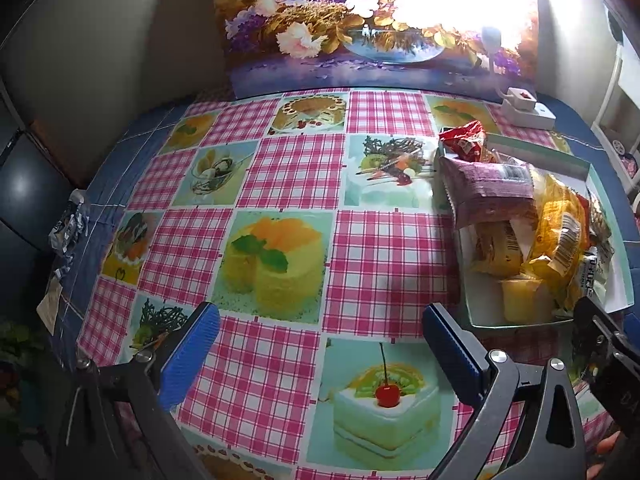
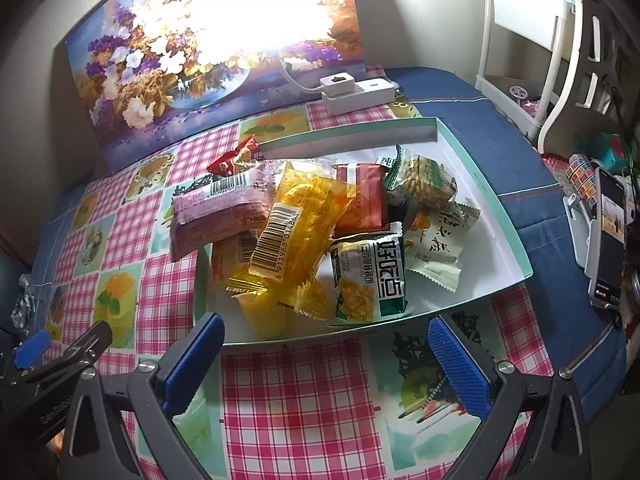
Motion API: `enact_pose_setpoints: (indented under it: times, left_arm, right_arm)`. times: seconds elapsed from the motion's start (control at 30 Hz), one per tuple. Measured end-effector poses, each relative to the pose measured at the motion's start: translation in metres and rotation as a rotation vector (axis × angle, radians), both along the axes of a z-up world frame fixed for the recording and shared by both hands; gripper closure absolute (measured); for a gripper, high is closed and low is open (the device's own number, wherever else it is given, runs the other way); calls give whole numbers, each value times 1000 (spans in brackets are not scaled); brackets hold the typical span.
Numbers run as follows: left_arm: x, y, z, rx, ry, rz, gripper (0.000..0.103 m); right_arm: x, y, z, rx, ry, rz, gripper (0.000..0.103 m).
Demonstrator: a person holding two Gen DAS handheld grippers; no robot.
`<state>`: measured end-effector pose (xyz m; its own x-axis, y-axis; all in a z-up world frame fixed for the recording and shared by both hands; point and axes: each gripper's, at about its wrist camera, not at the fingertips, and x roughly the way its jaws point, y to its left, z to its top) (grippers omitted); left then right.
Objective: Organize snacks
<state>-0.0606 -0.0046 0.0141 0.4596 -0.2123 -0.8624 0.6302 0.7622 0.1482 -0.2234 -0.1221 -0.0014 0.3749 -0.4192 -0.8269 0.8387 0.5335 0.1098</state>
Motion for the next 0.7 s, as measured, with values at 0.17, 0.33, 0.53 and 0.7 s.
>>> enact_pose_setpoints:
  times: [0.17, 0.33, 0.53, 0.7]
  left_arm:
    - [-1, -1, -2, 13, -2, -5, 2]
    - [-1, -1, -2, 17, -2, 2, 2]
    - [1, -1, -4, 25, 2, 12, 2]
    - [0, -1, -3, 21, 2, 14, 2]
  right_arm:
    - [-1, 0, 0, 4, -2, -6, 0]
    - [-1, 1, 1, 0, -5, -11, 0]
    - [-1, 1, 0, 1, -5, -12, 0]
    - [-1, 1, 0, 1, -5, -12, 0]
